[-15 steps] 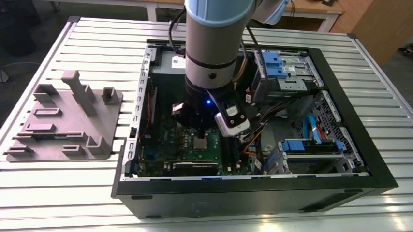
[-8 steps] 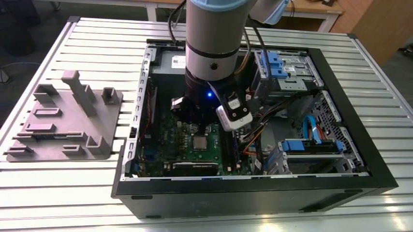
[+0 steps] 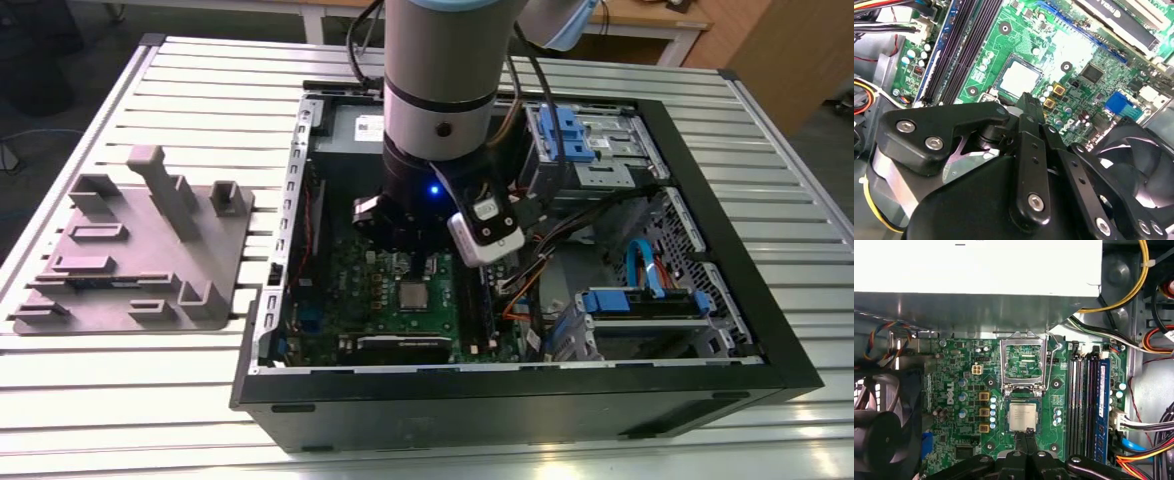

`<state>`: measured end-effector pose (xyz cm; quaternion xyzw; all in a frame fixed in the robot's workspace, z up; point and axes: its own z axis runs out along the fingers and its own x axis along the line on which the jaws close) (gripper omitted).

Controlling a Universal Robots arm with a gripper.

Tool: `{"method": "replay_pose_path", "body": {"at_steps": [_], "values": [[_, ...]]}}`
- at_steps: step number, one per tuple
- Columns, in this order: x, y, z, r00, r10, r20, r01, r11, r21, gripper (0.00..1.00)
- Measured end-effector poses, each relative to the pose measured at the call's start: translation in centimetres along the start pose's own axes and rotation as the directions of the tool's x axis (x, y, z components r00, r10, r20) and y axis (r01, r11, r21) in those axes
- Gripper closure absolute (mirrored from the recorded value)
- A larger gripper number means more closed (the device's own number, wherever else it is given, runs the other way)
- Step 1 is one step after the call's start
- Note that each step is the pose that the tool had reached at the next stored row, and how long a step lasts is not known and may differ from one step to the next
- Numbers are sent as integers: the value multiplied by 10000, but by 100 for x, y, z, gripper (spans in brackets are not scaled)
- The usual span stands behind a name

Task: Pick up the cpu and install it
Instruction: 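Close the cpu cover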

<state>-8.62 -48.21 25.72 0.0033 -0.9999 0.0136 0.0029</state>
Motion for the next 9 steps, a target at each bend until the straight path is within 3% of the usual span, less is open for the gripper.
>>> {"method": "replay_pose_path", "body": {"at_steps": [5,6,9], "values": [[1,0,0,9955,-948,26,948,9955,7,90],[2,0,0,9917,-1284,35,1284,9917,10,90],[2,0,0,9864,-1644,44,1644,9864,13,90]]}}
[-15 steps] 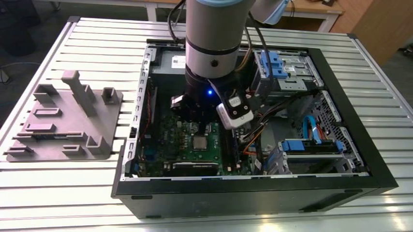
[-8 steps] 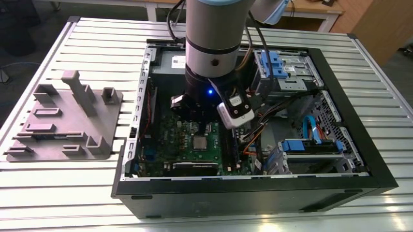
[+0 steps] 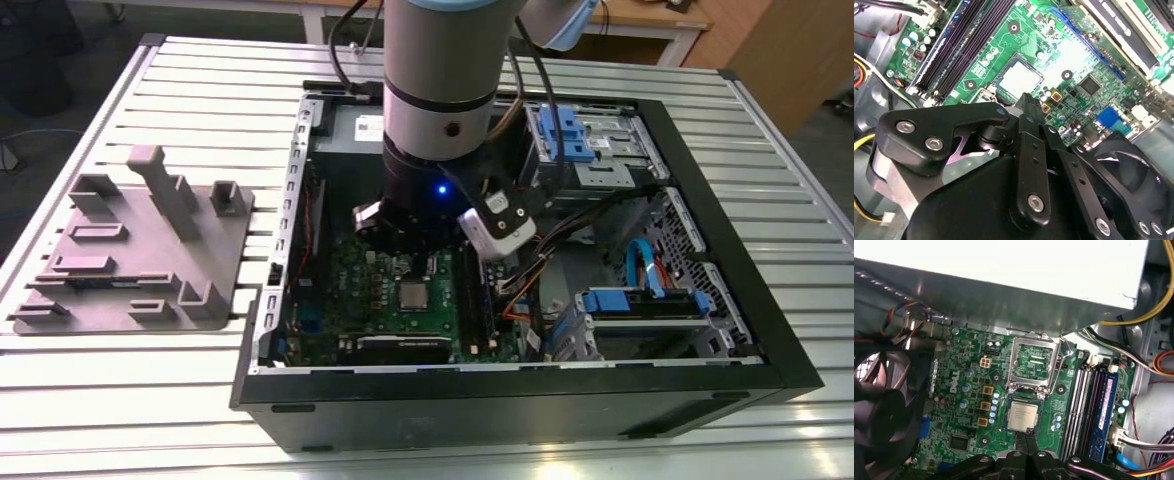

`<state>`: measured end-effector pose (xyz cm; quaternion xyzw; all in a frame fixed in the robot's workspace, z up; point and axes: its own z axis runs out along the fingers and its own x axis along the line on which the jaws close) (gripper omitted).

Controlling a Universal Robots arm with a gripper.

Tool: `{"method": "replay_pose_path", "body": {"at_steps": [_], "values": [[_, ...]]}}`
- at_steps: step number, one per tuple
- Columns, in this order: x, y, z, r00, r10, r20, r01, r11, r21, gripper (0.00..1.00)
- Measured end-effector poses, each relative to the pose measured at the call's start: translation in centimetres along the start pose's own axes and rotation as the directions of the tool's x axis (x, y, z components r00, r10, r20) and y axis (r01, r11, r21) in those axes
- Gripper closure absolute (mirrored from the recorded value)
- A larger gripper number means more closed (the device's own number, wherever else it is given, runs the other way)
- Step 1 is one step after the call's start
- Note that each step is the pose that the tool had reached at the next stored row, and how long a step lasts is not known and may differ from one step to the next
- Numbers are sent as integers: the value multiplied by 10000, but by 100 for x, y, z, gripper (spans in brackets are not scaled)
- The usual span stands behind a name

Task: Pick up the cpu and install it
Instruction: 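Close the cpu cover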

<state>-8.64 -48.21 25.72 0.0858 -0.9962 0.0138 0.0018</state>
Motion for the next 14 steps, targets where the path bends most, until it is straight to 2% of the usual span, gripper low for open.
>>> {"method": "replay_pose_path", "body": {"at_steps": [14], "values": [[0,0,0,9999,-157,4,157,9999,1,90]]}}
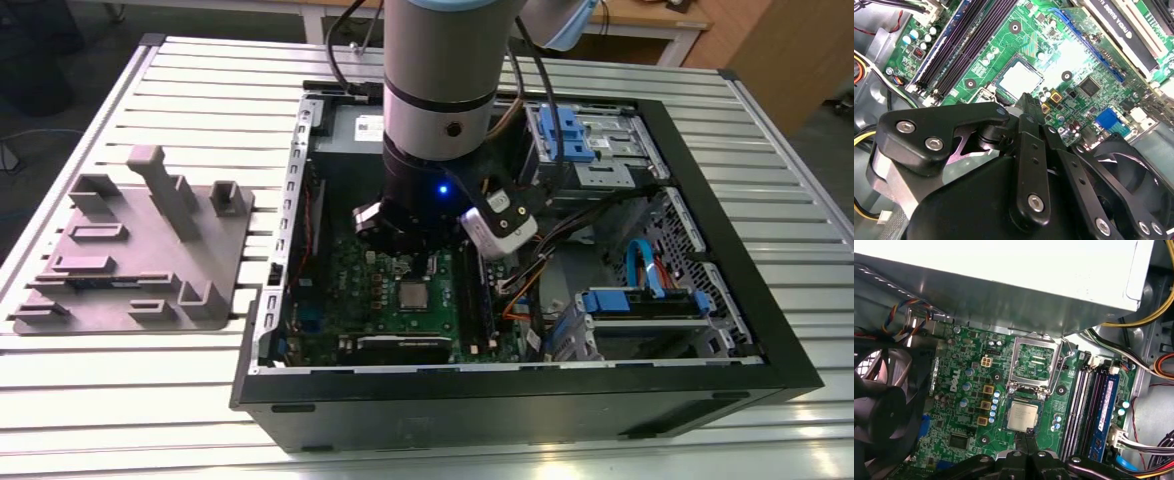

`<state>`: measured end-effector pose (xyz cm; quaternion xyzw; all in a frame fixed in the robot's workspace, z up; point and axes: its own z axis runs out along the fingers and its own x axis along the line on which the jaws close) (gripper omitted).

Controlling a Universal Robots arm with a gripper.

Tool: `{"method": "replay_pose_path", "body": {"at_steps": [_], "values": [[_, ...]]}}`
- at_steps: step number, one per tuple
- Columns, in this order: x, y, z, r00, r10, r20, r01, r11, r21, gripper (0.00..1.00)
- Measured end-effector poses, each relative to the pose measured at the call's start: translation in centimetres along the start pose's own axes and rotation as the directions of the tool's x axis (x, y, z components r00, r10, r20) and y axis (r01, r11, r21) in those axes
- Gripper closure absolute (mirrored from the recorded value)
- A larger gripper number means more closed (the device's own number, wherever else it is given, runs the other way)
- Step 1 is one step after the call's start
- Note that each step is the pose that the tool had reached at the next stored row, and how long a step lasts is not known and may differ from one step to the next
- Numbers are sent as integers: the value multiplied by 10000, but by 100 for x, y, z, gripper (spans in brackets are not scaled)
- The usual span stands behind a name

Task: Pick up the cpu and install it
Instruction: 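Close the cpu cover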

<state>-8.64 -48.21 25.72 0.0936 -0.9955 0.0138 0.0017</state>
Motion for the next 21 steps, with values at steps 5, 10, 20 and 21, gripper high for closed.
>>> {"method": "replay_pose_path", "body": {"at_steps": [5,10,20,21], "values": [[0,0,0,9995,-310,8,310,9995,2,90],[0,0,0,9975,-711,20,711,9975,4,90],[1,0,0,9932,-1167,31,1167,9932,8,90],[0,0,0,9928,-1197,32,1197,9928,9,90]]}}
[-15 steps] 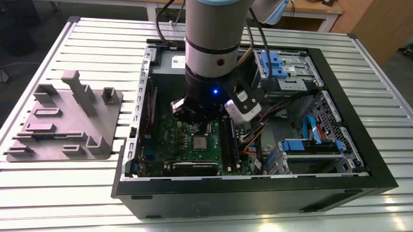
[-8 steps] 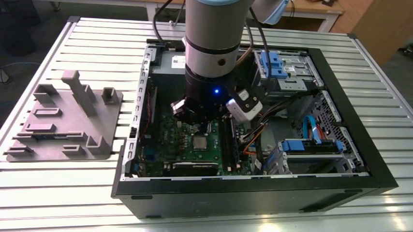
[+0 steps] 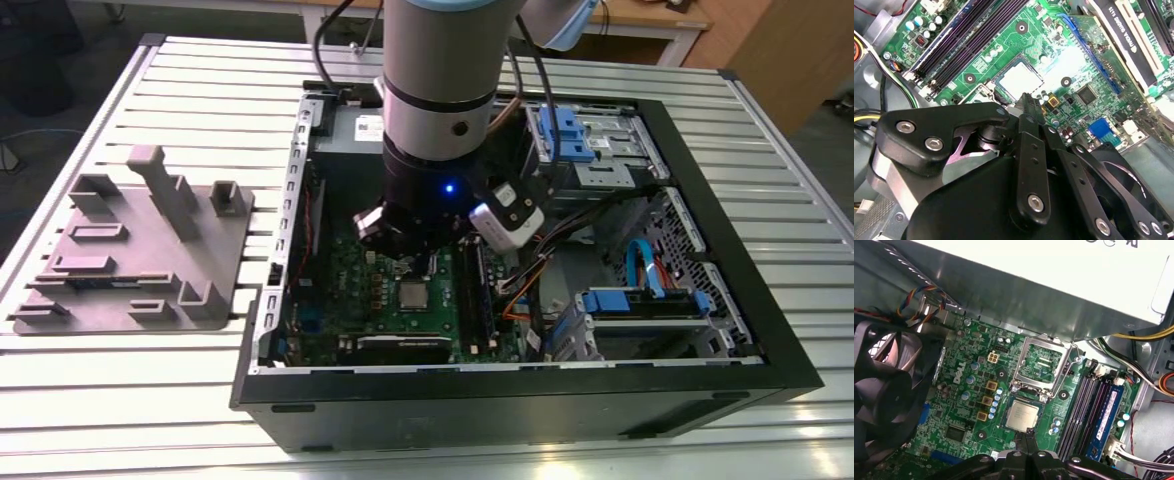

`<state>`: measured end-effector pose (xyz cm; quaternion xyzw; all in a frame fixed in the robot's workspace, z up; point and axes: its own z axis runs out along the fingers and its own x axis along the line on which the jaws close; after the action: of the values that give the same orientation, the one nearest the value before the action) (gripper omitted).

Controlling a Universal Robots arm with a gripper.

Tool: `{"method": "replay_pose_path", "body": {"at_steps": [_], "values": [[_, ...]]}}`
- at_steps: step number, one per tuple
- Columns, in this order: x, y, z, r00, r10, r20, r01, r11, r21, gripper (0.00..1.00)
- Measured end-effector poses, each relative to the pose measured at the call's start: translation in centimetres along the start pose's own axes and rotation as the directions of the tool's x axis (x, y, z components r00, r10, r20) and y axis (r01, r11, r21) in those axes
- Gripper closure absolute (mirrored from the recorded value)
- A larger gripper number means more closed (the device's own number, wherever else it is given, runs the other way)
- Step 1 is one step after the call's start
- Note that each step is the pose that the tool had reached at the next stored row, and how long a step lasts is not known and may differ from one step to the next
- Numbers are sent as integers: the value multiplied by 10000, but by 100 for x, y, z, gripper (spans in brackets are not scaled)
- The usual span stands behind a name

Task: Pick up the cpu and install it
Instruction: 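Close the cpu cover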

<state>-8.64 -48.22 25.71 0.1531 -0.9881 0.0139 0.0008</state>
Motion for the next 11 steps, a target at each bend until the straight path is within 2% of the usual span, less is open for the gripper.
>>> {"method": "replay_pose_path", "body": {"at_steps": [11], "values": [[0,0,0,9997,-258,7,258,9997,2,90]]}}
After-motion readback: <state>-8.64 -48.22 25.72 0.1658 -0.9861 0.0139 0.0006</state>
